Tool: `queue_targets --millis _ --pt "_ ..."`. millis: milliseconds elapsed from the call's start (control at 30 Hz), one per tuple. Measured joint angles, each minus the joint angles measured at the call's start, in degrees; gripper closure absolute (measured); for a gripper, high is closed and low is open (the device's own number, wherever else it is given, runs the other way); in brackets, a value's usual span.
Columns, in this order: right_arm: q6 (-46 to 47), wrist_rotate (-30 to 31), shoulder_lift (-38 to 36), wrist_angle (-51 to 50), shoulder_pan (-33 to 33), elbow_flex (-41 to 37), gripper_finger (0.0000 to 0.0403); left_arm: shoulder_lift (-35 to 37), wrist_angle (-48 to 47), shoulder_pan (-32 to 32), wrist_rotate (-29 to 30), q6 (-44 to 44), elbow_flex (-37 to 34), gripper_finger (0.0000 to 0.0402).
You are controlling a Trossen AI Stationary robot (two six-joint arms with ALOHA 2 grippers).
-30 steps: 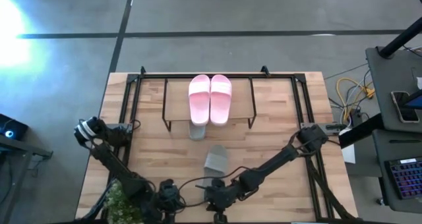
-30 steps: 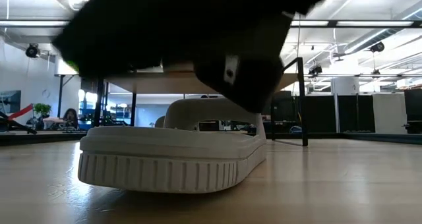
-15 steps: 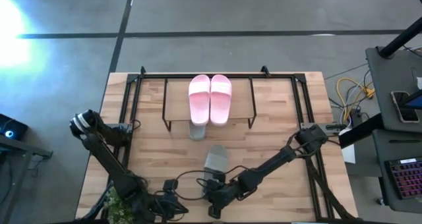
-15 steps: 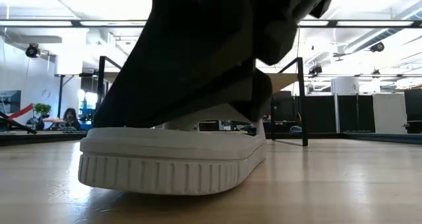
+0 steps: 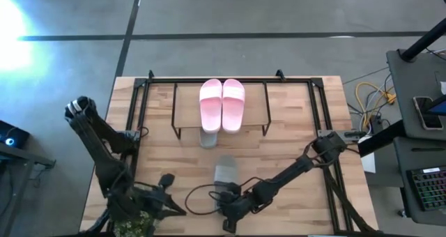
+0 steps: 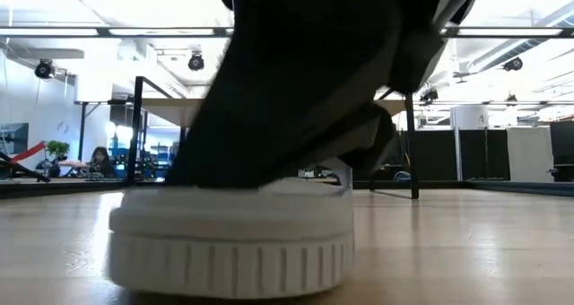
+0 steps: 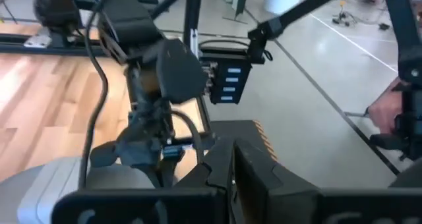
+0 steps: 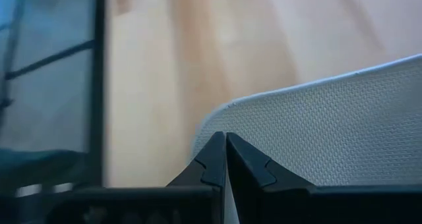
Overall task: Pick and place slides into the shelf
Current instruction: Move the gray slide under the shelf
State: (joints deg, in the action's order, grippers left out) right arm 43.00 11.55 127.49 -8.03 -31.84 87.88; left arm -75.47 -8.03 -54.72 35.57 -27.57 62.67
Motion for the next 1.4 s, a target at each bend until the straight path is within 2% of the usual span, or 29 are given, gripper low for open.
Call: queue_targets --millis 167,267,367,533,733,900,1000,1067,1200,1300,1400 --pt "-1.0 2.2 -0.3 -6.7 2.0 0.1 0.0394 2.4 -2.1 -0.5 2.5 -0.1 -0.1 0.0402" --pt "-2.8 5.7 -0.3 -8.8 2.8 0.0 0.0394 2.6 -2.0 -0.6 2.8 -0.1 -0.2 0.0402" --pt "-3.3 13.2 -0.2 -12.0 4.0 0.0 0.0394 2.0 -2.1 -0.6 2.8 -0.5 -0.2 0.0402" --pt "4.1 28.6 -0.8 -25.6 5.9 -0.4 0.0394 0.6 -2.1 -0.6 2.8 -0.6 -0.1 0.0402" --pt "1.1 35.5 -3.2 -28.8 5.3 0.7 0.0394 0.3 -2.1 -0.6 2.9 -0.6 -0.2 0.0402" --pt "-1.5 35.9 -5.1 -30.0 2.1 4.1 0.0394 0.2 -2.0 -0.5 2.9 -0.6 -0.2 0.0402" --pt "1.0 35.7 -6.0 -33.8 -0.8 6.5 0.0394 0.2 -2.0 -0.5 2.9 -0.6 -0.2 0.0401" --pt "10.0 34.1 -6.2 -42.2 -2.6 8.9 0.0394 0.2 -2.0 -0.5 2.9 -0.6 -0.3 0.0402" --pt "41.6 23.0 -6.2 -63.8 -5.4 10.1 0.0394 0.2 -2.0 -0.5 3.9 -0.6 -0.3 0.0402" --pt "59.7 15.8 -6.2 -70.5 -7.3 7.3 0.0394 0.2 -2.0 -0.5 4.2 -0.7 -0.3 0.0401" --pt "64.8 7.4 -6.2 -68.8 -7.2 3.3 0.0394 0.2 -2.0 -0.5 5.1 -3.2 -0.3 0.0402"
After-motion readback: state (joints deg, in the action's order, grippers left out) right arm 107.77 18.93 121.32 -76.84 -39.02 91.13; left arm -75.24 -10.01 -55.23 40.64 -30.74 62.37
